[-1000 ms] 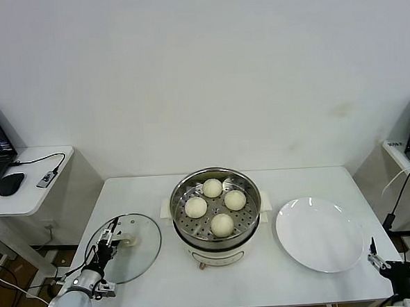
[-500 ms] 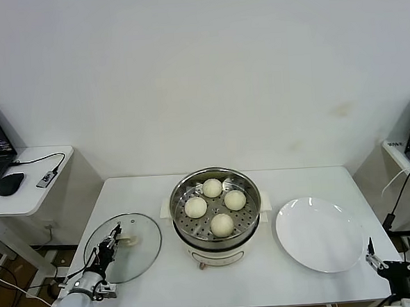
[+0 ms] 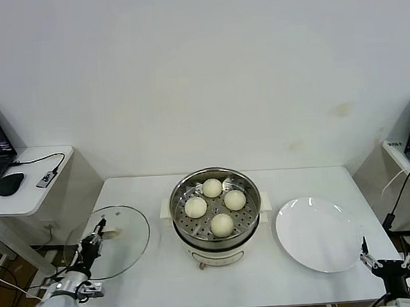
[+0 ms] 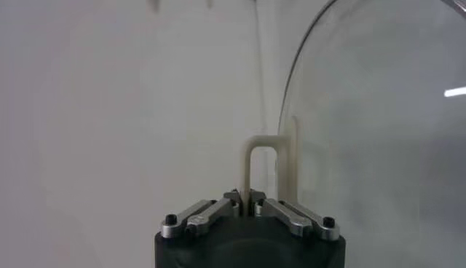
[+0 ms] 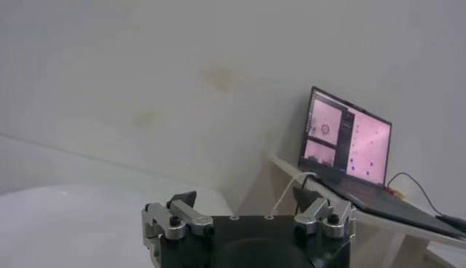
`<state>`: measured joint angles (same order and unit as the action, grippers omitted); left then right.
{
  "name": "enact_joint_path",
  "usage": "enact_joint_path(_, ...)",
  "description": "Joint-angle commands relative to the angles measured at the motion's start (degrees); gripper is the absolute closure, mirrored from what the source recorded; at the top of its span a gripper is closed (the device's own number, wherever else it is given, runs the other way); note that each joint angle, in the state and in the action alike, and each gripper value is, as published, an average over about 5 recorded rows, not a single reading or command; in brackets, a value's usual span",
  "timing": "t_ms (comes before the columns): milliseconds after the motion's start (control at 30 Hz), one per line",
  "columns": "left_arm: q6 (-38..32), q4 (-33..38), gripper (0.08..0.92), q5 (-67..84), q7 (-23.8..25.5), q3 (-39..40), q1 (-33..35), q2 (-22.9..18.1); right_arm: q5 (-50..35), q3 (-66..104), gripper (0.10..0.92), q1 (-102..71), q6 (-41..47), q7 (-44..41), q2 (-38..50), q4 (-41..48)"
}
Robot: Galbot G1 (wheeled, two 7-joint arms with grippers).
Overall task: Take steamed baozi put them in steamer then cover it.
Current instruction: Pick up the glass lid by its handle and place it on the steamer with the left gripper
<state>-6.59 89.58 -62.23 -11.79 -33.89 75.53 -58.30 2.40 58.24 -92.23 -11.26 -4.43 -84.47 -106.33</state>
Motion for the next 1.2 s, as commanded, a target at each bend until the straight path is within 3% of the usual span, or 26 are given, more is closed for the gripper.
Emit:
enact_joint_path(33, 8.8, 24.0, 0.860, 14.7, 10.0, -9.8, 10.0, 5.7, 0.3, -1.4, 0.203, -0.1, -0.4, -0.5, -0.1, -0.2)
enact_joint_path(300, 17.3, 35.6, 0.860, 16.4, 13.8, -1.6, 6.4, 9.2, 1.6, -2.5, 0.203, -0.2, -1.1, -0.9, -0.6, -0.5)
enact_joint_path(533, 23.5, 34.3, 0.860, 14.7, 15.1, 13.8, -4.8, 10.3, 3.8, -3.7, 0.203, -0.7, -1.1, -0.2, -1.7, -0.8)
enact_joint_path(867, 29.4, 29.1, 0.860, 5.8, 20.8, 30.3, -20.6, 1.9, 6.9, -4.8, 0.203, 0.3, -1.0, 0.5, -2.9, 0.0)
enact_joint_path(1200, 32.1, 23.5, 0.860, -4.6, 27.2, 40.1, -27.7, -6.5, 8.5, -5.9, 0.203, 0.9, -0.8, 0.6, -3.2, 1.0)
